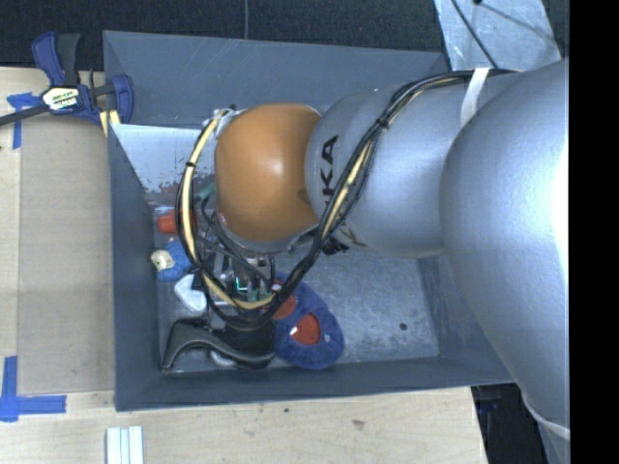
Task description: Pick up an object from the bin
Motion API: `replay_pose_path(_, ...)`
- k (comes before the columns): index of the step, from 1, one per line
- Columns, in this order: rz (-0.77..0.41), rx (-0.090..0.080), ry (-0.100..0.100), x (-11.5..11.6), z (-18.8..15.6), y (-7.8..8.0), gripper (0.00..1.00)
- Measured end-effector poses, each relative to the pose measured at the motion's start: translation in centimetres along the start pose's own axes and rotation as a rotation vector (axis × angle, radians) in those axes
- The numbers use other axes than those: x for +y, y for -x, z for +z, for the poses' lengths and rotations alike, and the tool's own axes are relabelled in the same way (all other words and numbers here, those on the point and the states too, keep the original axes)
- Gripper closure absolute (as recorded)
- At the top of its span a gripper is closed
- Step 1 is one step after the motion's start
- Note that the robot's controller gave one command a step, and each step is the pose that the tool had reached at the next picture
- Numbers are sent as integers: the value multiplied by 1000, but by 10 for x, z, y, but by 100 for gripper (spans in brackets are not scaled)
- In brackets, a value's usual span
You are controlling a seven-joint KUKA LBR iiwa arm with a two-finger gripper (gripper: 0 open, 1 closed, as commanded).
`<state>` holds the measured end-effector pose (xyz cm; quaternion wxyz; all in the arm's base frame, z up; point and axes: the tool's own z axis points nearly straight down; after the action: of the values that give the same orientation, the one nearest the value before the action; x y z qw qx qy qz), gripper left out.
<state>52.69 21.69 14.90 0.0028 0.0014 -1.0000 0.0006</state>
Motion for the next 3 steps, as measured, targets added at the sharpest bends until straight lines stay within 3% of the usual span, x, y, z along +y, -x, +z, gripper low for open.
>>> replay_pose_path(1,48,-26,10,17,57,18,0)
replay_pose_path(2,-33,-35,8,-45,65,15,0)
replay_pose_path(3,-315,-19,4,24,76,48,0)
